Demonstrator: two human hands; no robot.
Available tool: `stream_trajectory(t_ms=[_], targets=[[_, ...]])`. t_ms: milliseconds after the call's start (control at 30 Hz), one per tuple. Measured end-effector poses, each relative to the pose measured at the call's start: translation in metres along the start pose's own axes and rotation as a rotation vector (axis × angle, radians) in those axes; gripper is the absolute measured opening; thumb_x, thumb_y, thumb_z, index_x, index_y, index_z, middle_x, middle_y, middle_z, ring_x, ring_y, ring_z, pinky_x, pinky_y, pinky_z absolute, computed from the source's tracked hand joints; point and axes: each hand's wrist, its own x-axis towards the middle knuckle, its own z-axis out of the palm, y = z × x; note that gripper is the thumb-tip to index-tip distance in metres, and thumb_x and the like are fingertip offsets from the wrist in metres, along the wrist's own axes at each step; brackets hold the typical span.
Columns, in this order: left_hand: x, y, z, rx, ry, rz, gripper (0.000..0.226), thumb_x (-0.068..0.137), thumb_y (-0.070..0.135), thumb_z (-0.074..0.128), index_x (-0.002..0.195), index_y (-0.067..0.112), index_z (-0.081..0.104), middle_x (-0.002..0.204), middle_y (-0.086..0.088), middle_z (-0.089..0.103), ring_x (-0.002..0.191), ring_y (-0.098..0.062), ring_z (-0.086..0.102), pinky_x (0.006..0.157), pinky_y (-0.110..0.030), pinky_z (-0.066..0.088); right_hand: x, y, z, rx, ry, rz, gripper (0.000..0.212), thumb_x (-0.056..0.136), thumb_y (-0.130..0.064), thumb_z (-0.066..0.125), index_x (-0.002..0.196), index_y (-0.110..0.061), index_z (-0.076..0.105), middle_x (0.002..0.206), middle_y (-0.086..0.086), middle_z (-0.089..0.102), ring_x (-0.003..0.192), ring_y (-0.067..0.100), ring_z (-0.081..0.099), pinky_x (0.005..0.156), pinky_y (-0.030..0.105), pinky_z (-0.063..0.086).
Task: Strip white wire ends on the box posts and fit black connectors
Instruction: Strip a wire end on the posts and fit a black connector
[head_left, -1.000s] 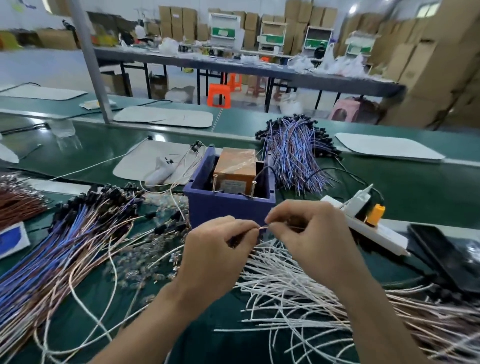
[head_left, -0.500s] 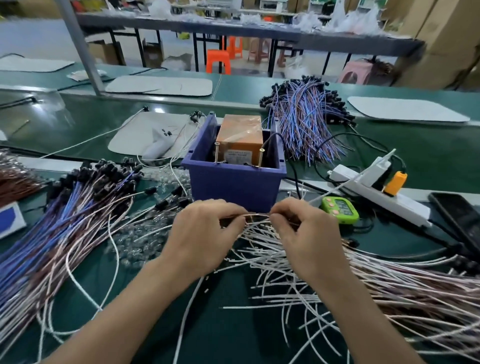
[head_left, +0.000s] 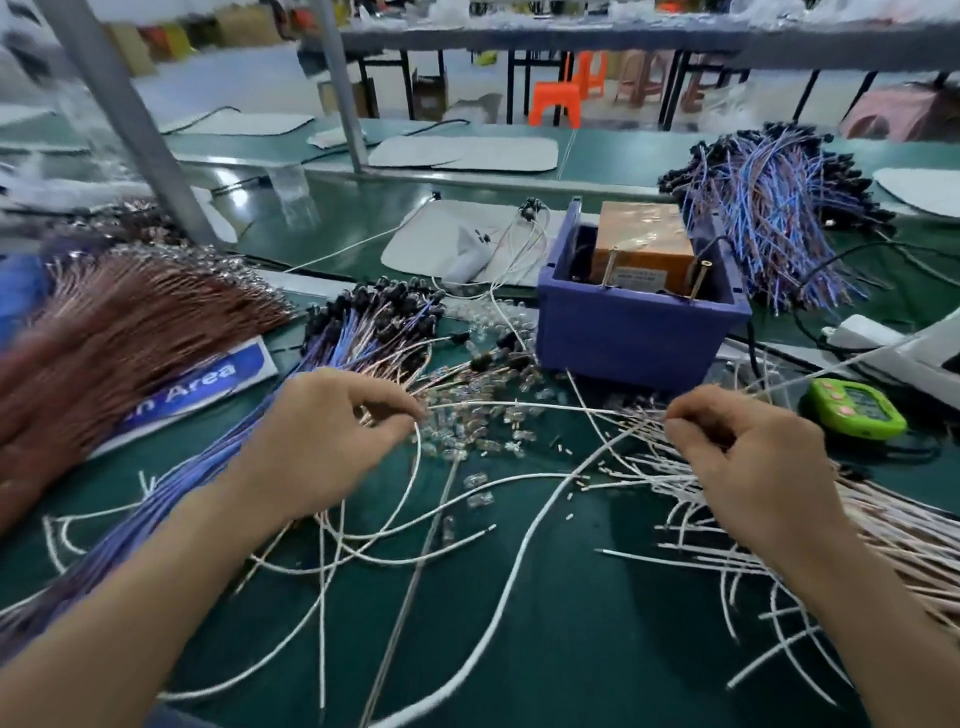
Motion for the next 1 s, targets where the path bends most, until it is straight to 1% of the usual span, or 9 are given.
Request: stream_trajectory(t_ms=[67, 167, 267, 333, 467, 600, 767, 867, 1000], targets=[[-0.008, -0.005, -0.008, 0.012, 0.023, -0.018, 0.017, 0.080, 0.020, 0.082, 0.079, 0.037, 0.082, 0.072, 0.035, 0.069, 0.062, 0.012, 0.060, 0.060, -0.001, 0.039, -0.001, -0.002, 0.001, -0.004, -0.006, 0.001, 0.018, 0.087, -0.017, 0.076, 0.082, -0.033, 0.070, 0.082, -0.026, 0.068, 0.076, -0.003, 0.062, 0.066, 0.004, 0.040], [-0.030, -0.007, -0.001, 0.049, -0.138, 0.000, 0.016, 0.080, 0.038, 0.082, 0.093, 0.046, 0.078, 0.098, 0.037, 0.070, 0.095, 0.019, 0.060, 0.083, 0.001, 0.036, -0.002, -0.003, 0.001, -0.002, -0.001, 0.012, 0.018, 0.086, -0.018, 0.076, 0.079, -0.034, 0.069, 0.083, -0.027, 0.067, 0.074, -0.001, 0.062, 0.065, 0.004, 0.040], [-0.056, -0.009, 0.018, 0.138, -0.230, 0.090, 0.049, 0.081, 0.053, 0.071, 0.129, 0.045, 0.066, 0.136, 0.034, 0.054, 0.126, 0.022, 0.040, 0.109, -0.004, 0.019, -0.003, -0.004, 0.002, -0.005, 0.003, 0.007, 0.020, 0.085, -0.018, 0.076, 0.078, -0.036, 0.069, 0.083, -0.026, 0.068, 0.074, 0.002, 0.063, 0.065, 0.009, 0.042], [-0.066, -0.020, 0.023, 0.233, -0.210, 0.111, 0.059, 0.089, 0.048, 0.070, 0.145, 0.040, 0.054, 0.147, 0.025, 0.048, 0.136, 0.010, 0.036, 0.116, -0.013, 0.015, -0.003, -0.004, 0.003, -0.005, 0.001, 0.010, 0.022, 0.085, -0.018, 0.077, 0.078, -0.037, 0.069, 0.083, -0.027, 0.068, 0.075, 0.002, 0.063, 0.064, 0.014, 0.045], [-0.066, -0.056, 0.010, 0.408, -0.014, 0.141, 0.049, 0.096, 0.025, 0.064, 0.145, 0.024, 0.057, 0.143, 0.005, 0.059, 0.131, -0.014, 0.050, 0.116, -0.025, 0.026, -0.003, -0.003, 0.003, -0.008, 0.005, 0.007, 0.019, 0.085, -0.019, 0.077, 0.079, -0.035, 0.071, 0.081, -0.025, 0.068, 0.074, 0.005, 0.063, 0.064, 0.023, 0.049], [-0.057, -0.080, -0.006, 0.530, 0.050, 0.107, 0.048, 0.094, 0.029, 0.049, 0.137, 0.015, 0.064, 0.133, -0.005, 0.066, 0.123, -0.026, 0.059, 0.110, -0.038, 0.034, -0.002, 0.000, 0.005, -0.006, -0.006, -0.004, 0.018, 0.085, -0.017, 0.078, 0.079, -0.033, 0.071, 0.079, -0.022, 0.068, 0.073, 0.006, 0.063, 0.062, 0.016, 0.044], [-0.065, -0.056, 0.003, 0.537, 0.126, 0.137, 0.044, 0.090, 0.034, 0.053, 0.127, 0.017, 0.070, 0.136, -0.004, 0.063, 0.125, -0.028, 0.057, 0.110, -0.042, 0.036, -0.002, -0.001, 0.003, 0.039, -0.006, 0.000, 0.022, 0.086, -0.020, 0.077, 0.086, -0.041, 0.068, 0.077, -0.022, 0.069, 0.072, 0.005, 0.064, 0.065, 0.018, 0.046], [-0.070, -0.030, 0.023, 0.495, 0.150, 0.172, 0.047, 0.088, 0.038, 0.054, 0.129, 0.021, 0.067, 0.140, -0.001, 0.060, 0.130, -0.025, 0.051, 0.110, -0.041, 0.032, -0.001, 0.000, 0.004, 0.036, -0.011, 0.007, 0.027, 0.086, -0.019, 0.077, 0.088, -0.044, 0.067, 0.080, -0.023, 0.069, 0.072, 0.005, 0.064, 0.062, 0.019, 0.048], [-0.061, -0.039, 0.033, 0.532, 0.075, 0.184, 0.045, 0.089, 0.019, 0.055, 0.131, 0.015, 0.069, 0.142, -0.007, 0.061, 0.132, -0.027, 0.051, 0.113, -0.040, 0.031, -0.003, 0.002, 0.003, 0.050, -0.025, 0.022, 0.028, 0.086, -0.018, 0.078, 0.085, -0.044, 0.068, 0.076, -0.021, 0.069, 0.071, 0.006, 0.064, 0.064, 0.018, 0.047]])
